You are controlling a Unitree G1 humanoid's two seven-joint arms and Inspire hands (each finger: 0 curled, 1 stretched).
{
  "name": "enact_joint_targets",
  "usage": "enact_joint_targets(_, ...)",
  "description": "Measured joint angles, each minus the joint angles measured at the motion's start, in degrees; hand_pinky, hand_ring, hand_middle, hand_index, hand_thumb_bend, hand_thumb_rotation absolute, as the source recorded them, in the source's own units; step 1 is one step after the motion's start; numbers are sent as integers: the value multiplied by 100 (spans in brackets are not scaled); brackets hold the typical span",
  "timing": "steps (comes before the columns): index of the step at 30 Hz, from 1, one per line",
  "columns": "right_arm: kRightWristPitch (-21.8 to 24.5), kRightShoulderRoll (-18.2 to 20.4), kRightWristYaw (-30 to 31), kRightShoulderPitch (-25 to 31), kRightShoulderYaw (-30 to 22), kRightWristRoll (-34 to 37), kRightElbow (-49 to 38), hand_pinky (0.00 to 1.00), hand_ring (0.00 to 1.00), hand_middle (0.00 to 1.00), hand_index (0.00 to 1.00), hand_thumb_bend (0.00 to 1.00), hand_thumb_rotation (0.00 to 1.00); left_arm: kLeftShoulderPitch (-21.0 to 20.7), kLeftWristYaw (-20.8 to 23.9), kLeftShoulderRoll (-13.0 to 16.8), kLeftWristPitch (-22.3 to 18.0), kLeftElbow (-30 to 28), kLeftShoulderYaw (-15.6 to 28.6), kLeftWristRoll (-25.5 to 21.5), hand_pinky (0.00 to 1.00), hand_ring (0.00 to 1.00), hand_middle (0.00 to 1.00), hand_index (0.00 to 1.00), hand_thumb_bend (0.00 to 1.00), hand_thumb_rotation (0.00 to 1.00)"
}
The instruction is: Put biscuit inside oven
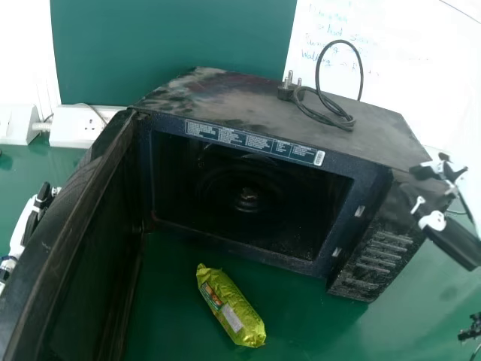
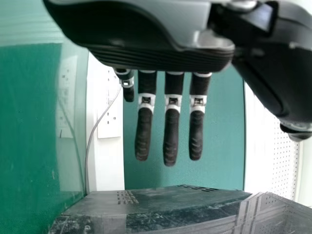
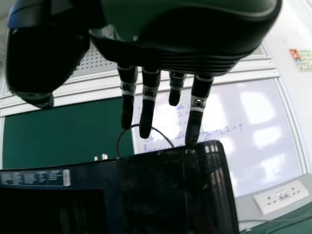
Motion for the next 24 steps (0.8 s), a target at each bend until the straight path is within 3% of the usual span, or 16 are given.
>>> enact_joint_targets(7, -342, 2, -1, 74, -115, 660, 149, 52, 67, 76, 79, 79, 49, 0, 0, 0, 0, -1, 0, -1, 33, 39, 44, 49, 52, 8)
enact_joint_targets(14, -734, 2, -52, 193, -166, 910, 339, 47, 64, 73, 78, 80, 58, 0, -6, 0, -1, -1, 0, -3, 33, 39, 44, 49, 52, 8)
enact_joint_targets(18, -715, -26, -94, 194, -30, 922, 293, 48, 66, 75, 79, 80, 53, 0, -14, 0, -2, -1, 0, -4, 33, 39, 44, 49, 52, 8)
enact_joint_targets(22, -616, -155, -102, 178, 260, 995, 168, 46, 63, 71, 78, 80, 52, 0, -14, 0, -4, -1, 1, -5, 33, 39, 44, 49, 52, 8)
enact_joint_targets(24, -311, -237, -61, 128, 411, 1278, 105, 44, 63, 72, 81, 81, 50, 0, -13, 0, -5, -1, 1, -5, 33, 39, 44, 49, 52, 8)
